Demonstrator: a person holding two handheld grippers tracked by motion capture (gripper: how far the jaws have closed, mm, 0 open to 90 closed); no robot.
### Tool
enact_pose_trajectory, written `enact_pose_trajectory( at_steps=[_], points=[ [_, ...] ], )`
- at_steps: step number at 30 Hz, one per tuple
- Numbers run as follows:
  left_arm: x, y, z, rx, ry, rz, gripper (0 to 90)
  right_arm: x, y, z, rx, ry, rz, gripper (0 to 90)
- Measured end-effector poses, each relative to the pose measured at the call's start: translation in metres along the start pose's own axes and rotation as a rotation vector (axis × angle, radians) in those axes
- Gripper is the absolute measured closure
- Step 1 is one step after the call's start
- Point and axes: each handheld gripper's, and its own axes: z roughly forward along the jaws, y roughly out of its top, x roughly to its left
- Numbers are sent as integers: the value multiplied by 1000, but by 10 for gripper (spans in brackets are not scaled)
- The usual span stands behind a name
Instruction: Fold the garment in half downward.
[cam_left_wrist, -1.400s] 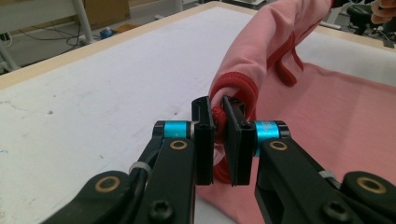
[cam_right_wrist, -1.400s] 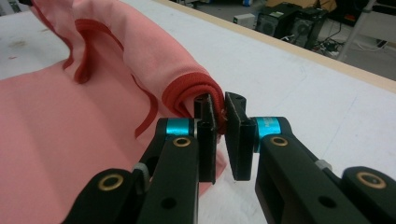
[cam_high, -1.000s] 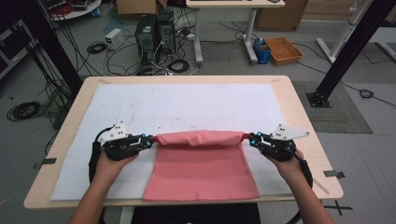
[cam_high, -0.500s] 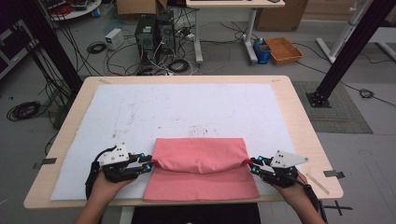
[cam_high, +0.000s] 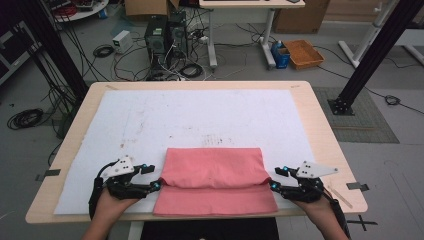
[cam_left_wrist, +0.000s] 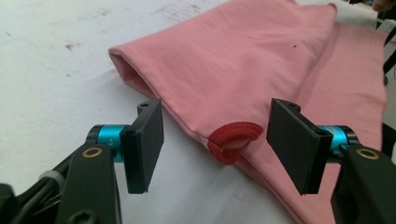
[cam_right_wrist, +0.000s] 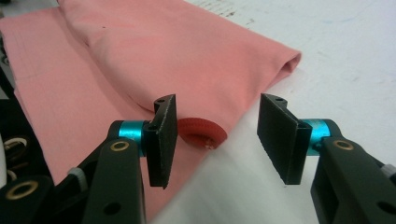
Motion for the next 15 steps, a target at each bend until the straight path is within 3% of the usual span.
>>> enact_pose_trajectory(
  at_steps=[4, 6, 12, 15],
  points=[
    [0, 2, 8, 61, 8, -3, 391, -2, -1, 12, 54, 31, 17, 545],
    [-1, 2, 8, 65, -14, 5, 533, -2, -3, 15, 67, 40, 6, 607],
    [-6, 4, 14, 135, -13, 56, 659, 1, -2, 15, 70, 42, -15, 783],
    [-7, 5, 16, 151, -27, 78, 742, 1, -2, 14, 67, 36, -30, 826]
  ],
)
